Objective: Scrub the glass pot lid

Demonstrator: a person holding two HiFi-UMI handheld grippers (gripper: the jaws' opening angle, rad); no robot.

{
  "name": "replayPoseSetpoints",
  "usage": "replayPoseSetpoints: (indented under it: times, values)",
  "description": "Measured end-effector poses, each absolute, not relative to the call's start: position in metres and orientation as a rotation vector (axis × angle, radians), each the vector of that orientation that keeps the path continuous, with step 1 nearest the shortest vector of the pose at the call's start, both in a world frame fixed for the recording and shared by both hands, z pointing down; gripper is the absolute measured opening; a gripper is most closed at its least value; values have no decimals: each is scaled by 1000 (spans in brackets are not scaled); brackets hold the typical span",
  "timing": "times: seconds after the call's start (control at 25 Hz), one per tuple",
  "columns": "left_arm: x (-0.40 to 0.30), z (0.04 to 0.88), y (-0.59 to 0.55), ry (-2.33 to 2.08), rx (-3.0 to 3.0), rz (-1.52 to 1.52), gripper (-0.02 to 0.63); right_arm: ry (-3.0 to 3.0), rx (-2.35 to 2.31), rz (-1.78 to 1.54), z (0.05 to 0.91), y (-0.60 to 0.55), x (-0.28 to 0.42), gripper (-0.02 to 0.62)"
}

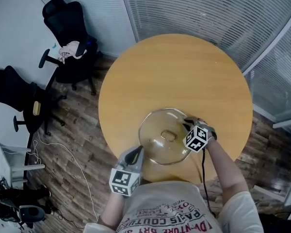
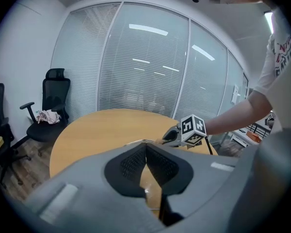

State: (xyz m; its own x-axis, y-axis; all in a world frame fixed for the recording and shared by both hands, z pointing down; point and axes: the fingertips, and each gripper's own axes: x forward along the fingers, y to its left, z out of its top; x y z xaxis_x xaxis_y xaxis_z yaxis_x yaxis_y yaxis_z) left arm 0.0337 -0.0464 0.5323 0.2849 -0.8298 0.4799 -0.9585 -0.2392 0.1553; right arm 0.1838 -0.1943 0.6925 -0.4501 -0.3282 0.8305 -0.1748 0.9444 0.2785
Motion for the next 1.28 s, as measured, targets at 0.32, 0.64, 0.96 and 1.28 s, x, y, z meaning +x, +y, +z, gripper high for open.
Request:
replayPoseSetpoints:
  times: [0.32, 0.64, 0.96, 1.28]
  values:
    - [39, 527, -58, -1564, 2216, 393, 8, -2033, 422, -91, 693, -178, 195, 64]
    - [58, 521, -60, -1493, 2287, 389, 8, -1995, 433, -5, 692, -148, 212, 64]
    - [49, 517, -57, -1385, 2365, 407, 8, -1910, 508, 136, 691, -114, 216, 64]
    - [32, 519, -52, -1281, 2419, 413, 7, -1826, 597, 283, 690, -81, 214, 64]
